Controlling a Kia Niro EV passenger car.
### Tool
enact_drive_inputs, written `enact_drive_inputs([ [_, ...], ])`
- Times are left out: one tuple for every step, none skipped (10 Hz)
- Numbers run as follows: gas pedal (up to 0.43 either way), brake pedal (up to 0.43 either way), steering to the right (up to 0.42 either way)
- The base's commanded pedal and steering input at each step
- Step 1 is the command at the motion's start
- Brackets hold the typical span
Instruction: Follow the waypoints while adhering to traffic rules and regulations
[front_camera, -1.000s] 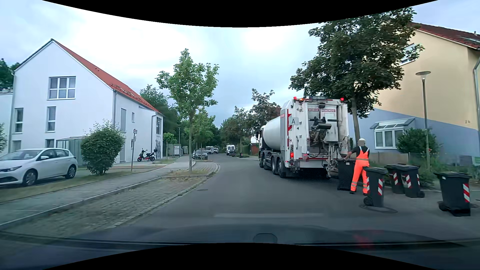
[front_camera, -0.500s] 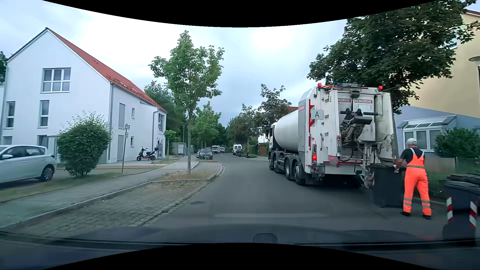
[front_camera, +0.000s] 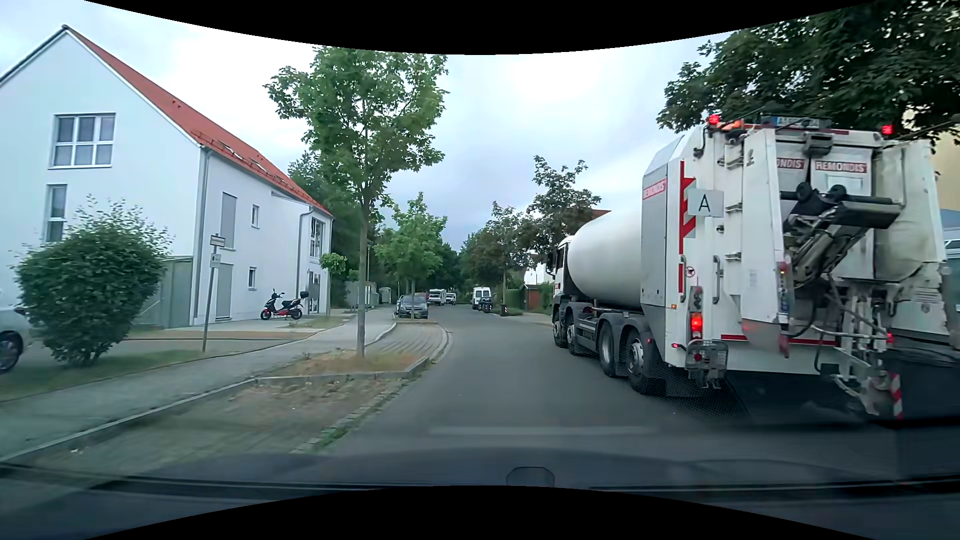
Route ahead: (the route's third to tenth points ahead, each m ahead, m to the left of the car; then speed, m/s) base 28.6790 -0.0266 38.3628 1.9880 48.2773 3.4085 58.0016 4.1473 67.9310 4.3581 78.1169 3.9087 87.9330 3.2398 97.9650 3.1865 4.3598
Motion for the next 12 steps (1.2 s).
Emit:
enact_drive_inputs([
  [0.150,0.000,-0.001],
  [0.150,0.000,-0.001],
  [0.150,0.000,-0.001],
  [0.150,0.000,-0.003],
  [0.150,0.000,-0.003],
  [0.157,0.000,-0.003],
  [0.157,0.000,-0.003],
  [0.157,0.000,-0.001],
  [0.157,0.000,0.001],
  [0.157,0.000,0.002],
  [0.157,0.000,0.004],
  [0.157,0.000,0.005],
])
